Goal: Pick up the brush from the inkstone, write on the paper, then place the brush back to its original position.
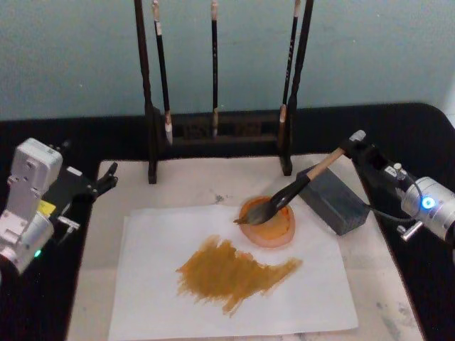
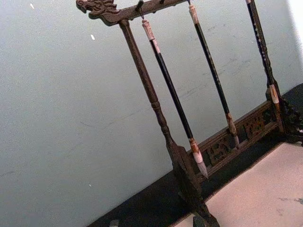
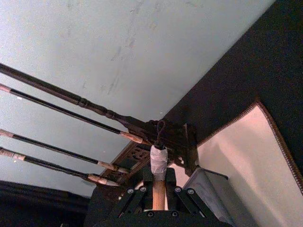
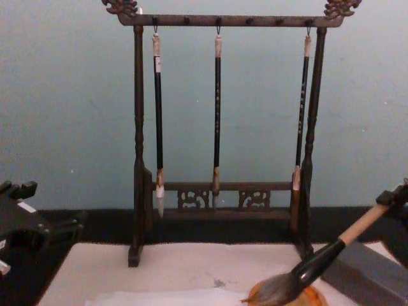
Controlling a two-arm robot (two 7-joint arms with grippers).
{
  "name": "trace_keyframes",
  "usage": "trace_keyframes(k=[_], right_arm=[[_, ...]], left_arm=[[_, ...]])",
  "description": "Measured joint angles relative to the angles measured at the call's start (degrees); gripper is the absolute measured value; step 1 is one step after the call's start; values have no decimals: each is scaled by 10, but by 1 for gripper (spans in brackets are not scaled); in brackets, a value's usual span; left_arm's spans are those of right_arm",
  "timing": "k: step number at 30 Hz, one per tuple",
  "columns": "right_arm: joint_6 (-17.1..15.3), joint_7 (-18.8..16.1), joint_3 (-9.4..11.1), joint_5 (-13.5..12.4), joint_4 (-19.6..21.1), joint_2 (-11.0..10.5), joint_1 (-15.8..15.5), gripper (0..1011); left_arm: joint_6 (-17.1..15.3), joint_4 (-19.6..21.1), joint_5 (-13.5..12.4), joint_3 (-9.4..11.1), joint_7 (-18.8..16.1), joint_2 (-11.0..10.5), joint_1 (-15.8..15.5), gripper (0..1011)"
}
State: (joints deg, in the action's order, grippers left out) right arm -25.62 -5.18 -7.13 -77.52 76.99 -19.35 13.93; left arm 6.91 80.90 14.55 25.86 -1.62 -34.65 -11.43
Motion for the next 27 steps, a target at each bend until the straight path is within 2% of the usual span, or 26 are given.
trace_keyframes(k=[7,27], right_arm=[[10,23,-4,-12,3,2,1,160],[38,49,-21,-28,6,-13,3,160]], left_arm=[[0,0,0,0,0,0,0,1010],[0,0,0,0,0,0,0,1010]])
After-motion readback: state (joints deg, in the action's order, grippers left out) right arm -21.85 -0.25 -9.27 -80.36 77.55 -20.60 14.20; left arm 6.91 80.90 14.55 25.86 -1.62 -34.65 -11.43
